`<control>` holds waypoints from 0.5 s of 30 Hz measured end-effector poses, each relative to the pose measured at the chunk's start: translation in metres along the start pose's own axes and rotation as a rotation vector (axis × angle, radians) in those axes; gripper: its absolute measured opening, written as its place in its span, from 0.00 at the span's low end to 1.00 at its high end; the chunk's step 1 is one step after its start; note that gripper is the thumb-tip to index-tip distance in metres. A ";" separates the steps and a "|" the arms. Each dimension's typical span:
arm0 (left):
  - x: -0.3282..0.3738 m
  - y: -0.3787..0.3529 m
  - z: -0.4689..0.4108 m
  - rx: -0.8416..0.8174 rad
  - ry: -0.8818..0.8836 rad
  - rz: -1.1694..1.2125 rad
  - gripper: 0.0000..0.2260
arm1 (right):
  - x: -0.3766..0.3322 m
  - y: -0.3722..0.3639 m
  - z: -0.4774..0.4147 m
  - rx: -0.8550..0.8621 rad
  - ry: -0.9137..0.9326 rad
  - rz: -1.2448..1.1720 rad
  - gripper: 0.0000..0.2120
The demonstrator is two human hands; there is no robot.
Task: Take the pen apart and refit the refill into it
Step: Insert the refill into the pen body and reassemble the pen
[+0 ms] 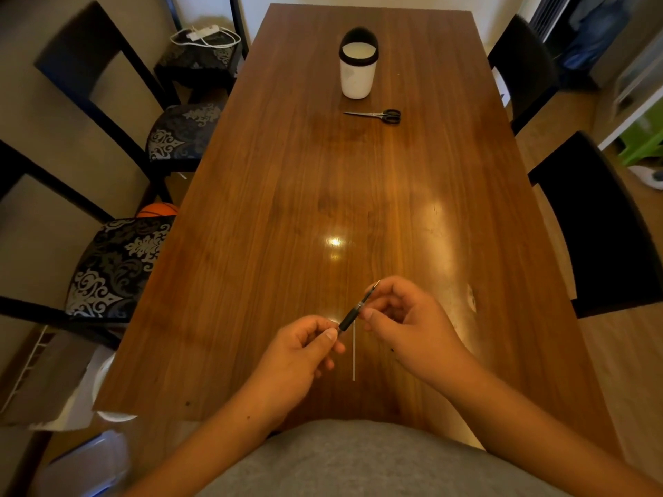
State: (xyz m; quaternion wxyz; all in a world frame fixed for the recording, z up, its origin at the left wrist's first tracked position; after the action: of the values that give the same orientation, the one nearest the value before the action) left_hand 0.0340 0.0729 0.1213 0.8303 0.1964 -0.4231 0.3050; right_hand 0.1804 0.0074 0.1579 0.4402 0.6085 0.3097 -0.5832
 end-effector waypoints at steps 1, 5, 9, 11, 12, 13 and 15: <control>-0.001 0.001 -0.002 0.003 0.003 0.004 0.08 | 0.001 -0.001 -0.002 -0.013 -0.004 0.016 0.07; -0.004 0.005 -0.010 0.018 0.017 0.018 0.08 | 0.009 -0.008 -0.008 -0.082 -0.024 0.073 0.07; -0.008 0.009 -0.020 0.027 0.046 0.025 0.08 | 0.020 -0.013 -0.017 -0.140 -0.037 0.101 0.08; -0.011 0.010 -0.026 0.029 0.075 0.022 0.08 | 0.032 -0.011 -0.025 -0.163 -0.047 0.135 0.08; -0.012 0.011 -0.030 0.028 0.089 0.017 0.07 | 0.040 -0.008 -0.029 -0.166 -0.061 0.163 0.09; -0.014 0.012 -0.033 0.028 0.103 0.010 0.07 | 0.051 -0.002 -0.034 -0.159 -0.085 0.193 0.10; -0.018 0.014 -0.041 0.029 0.131 0.005 0.06 | 0.080 0.016 -0.043 -0.119 -0.158 0.262 0.12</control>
State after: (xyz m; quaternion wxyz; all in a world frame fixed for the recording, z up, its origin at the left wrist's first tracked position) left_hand 0.0401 0.1013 0.0845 0.8525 0.1871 -0.3637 0.3254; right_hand 0.2237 0.0283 0.0795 0.5708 0.5688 0.2260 -0.5474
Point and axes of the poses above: each hand's wrist, its own z-axis away from the middle knuckle, its own y-axis out of the back of the hand, x = y × z, the point moved 7 cm from there along -z, towards the middle knuckle, and after that the axes turned 8 degrees about y, right-handed, at the moved point
